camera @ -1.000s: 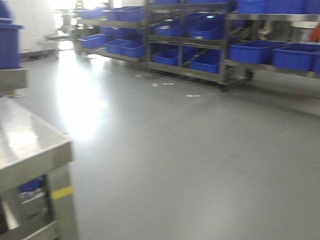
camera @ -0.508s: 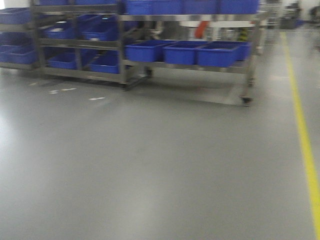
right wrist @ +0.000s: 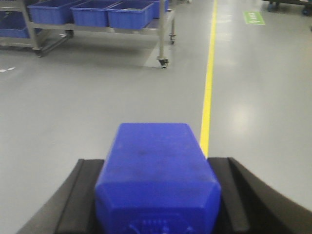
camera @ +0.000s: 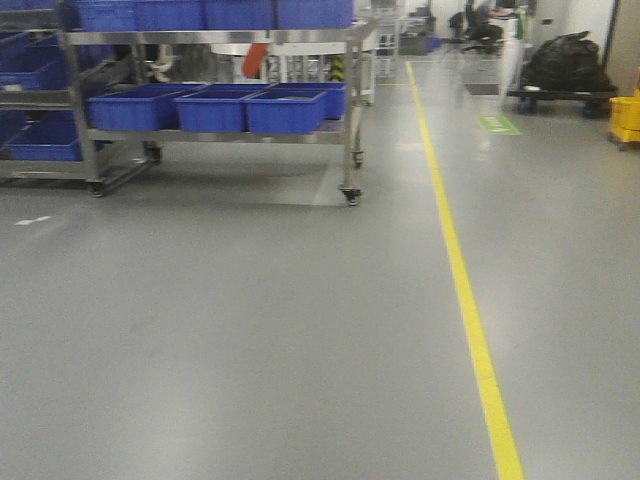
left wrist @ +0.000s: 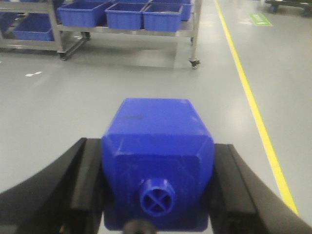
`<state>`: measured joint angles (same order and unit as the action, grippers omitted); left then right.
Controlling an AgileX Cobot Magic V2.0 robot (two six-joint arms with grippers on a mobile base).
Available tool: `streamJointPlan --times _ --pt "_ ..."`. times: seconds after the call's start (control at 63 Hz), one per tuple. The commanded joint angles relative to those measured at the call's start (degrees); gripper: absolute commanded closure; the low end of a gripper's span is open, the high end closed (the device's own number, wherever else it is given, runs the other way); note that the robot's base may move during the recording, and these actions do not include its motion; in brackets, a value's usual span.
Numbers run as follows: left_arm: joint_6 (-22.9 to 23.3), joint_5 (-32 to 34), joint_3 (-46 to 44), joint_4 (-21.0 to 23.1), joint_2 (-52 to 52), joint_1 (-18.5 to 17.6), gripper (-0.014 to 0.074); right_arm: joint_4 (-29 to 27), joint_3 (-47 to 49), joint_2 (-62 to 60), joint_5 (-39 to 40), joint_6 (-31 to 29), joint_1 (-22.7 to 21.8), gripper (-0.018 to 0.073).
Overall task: Pick and sort blue part to right shelf
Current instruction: 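Drive the base away from the table holding both blue parts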
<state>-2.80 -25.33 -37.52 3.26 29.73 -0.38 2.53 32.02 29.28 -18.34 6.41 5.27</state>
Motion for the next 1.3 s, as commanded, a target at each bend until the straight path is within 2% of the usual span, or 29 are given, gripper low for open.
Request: streamJointPlan --times 0.0,1.285 --pt "-0.03 5.23 -1.75 0.16 0.2 0.1 0.0304 0.76 1.76 0.01 4.97 -0.24 -0.32 0.0159" --pt "-0.03 5.23 -1.75 0.16 0.29 0.1 0.0304 0.76 1.76 0.01 4.97 -0.24 -0.32 0.0159"
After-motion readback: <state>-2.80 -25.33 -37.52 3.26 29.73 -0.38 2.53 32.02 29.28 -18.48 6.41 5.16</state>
